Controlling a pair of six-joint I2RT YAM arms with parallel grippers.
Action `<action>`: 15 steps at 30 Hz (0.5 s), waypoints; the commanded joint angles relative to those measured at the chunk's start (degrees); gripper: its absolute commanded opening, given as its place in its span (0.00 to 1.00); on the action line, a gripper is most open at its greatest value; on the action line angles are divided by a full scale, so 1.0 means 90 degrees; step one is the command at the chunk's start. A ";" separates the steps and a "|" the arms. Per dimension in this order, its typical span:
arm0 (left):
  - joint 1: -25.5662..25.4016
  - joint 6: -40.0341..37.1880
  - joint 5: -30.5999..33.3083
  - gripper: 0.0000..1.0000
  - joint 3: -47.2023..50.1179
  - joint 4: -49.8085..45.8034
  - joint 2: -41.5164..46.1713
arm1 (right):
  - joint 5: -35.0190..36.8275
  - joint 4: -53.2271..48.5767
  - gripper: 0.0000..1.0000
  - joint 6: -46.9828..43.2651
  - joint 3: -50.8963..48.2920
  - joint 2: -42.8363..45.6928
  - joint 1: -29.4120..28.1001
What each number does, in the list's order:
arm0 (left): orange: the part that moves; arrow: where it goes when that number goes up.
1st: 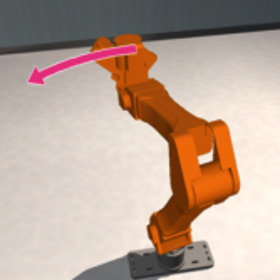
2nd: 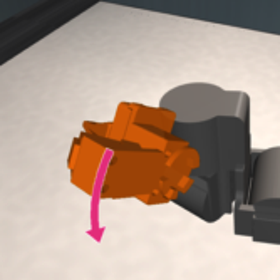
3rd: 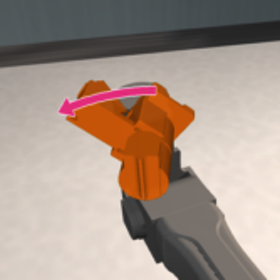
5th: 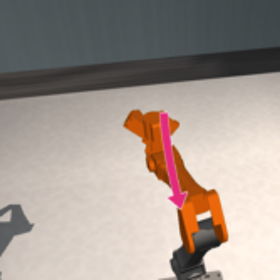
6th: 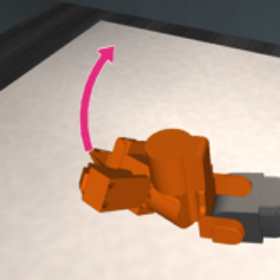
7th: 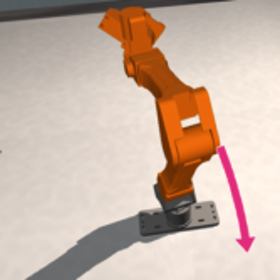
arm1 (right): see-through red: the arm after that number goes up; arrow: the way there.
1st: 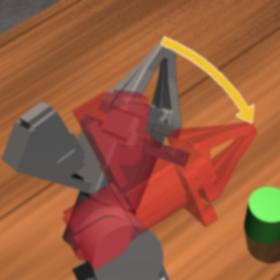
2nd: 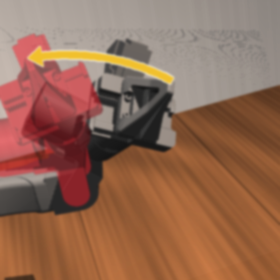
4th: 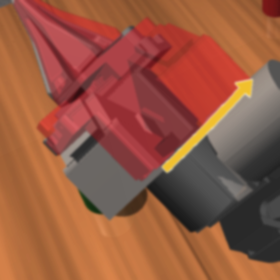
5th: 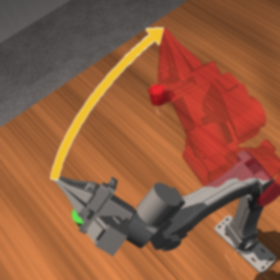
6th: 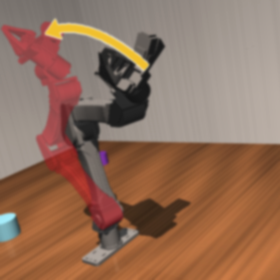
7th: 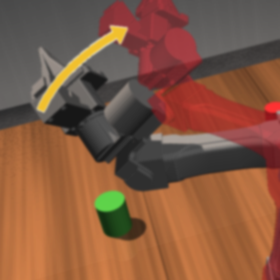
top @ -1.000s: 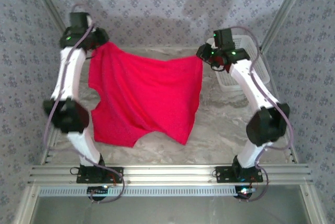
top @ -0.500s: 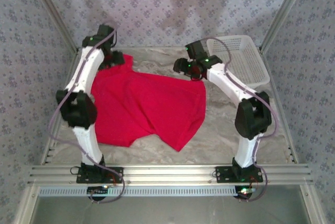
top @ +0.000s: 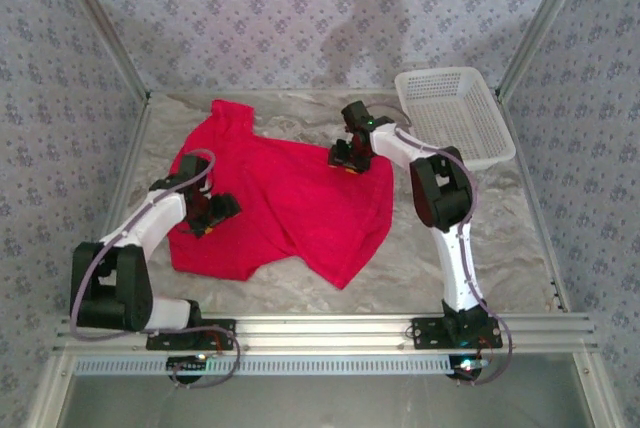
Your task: Fold the inside-out t-shirt
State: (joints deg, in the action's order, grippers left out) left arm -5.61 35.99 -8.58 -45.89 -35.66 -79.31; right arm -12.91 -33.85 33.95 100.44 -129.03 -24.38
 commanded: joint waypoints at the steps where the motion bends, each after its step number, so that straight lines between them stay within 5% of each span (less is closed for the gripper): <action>1: 0.0299 0.0266 -0.0294 0.75 -0.0067 0.0845 -0.0708 | 0.0281 -0.0439 0.49 -0.0152 -0.0581 -0.0013 0.0170; 9: 0.0046 -0.0010 -0.0187 0.72 -0.3453 0.0645 -0.3669 | 0.1233 0.0400 0.47 0.0452 -0.4168 0.2213 -0.0431; 15: -0.0715 -0.0662 -0.0249 0.70 -0.6546 -0.0654 -0.4815 | 0.1699 0.0289 0.47 0.1092 -0.5152 0.3679 -0.1601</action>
State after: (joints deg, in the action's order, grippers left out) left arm -8.86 34.28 -9.87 -96.49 -33.82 -123.11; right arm -1.98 -25.67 39.57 56.80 -98.15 -35.79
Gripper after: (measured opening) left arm 0.698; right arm 0.467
